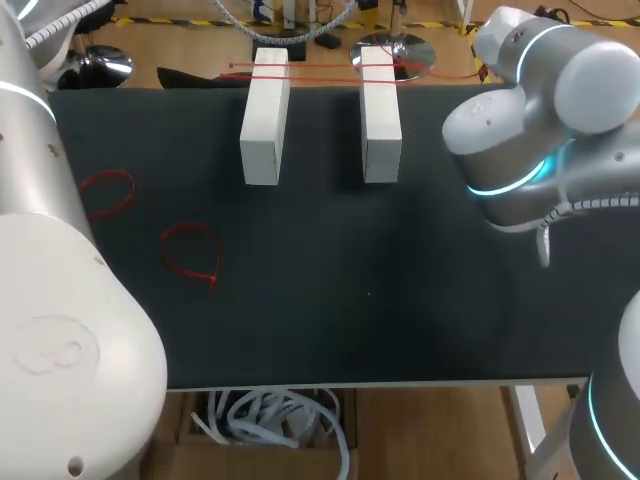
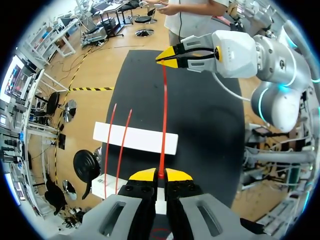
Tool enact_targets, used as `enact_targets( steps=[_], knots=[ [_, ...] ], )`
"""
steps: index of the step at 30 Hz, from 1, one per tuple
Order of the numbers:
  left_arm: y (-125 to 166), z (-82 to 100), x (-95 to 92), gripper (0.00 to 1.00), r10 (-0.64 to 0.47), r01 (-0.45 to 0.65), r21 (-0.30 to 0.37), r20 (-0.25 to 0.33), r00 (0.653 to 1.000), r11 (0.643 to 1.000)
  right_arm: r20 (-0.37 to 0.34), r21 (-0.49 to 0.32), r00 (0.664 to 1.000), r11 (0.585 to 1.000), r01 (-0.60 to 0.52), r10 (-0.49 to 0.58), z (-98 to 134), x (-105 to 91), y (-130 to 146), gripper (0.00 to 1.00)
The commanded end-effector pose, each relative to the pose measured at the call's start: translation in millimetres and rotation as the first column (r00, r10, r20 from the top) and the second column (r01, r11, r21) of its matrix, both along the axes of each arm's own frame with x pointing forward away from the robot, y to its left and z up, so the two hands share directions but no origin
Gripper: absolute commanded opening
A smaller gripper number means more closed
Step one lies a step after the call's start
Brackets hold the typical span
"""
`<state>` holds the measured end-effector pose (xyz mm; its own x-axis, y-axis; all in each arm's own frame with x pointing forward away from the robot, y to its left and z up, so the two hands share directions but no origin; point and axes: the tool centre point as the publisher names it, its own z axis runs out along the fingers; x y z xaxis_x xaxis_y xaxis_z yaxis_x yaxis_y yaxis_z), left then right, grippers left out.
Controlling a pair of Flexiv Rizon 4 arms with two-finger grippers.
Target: Grab the tape and strap the tape.
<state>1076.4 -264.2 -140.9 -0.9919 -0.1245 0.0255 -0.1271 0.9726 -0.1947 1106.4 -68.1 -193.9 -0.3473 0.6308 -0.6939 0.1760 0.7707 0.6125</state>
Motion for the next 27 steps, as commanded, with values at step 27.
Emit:
enact_targets(
  steps=[27],
  knots=[
    [0, 0.5, 0.2, 0.00, 0.001, -0.001, 0.003, -0.001, 1.000, 1.000, 0.079, -0.296, 0.997, 0.955, 0.022, 0.001, 32, 7.1, 20, 0.00]
  ],
)
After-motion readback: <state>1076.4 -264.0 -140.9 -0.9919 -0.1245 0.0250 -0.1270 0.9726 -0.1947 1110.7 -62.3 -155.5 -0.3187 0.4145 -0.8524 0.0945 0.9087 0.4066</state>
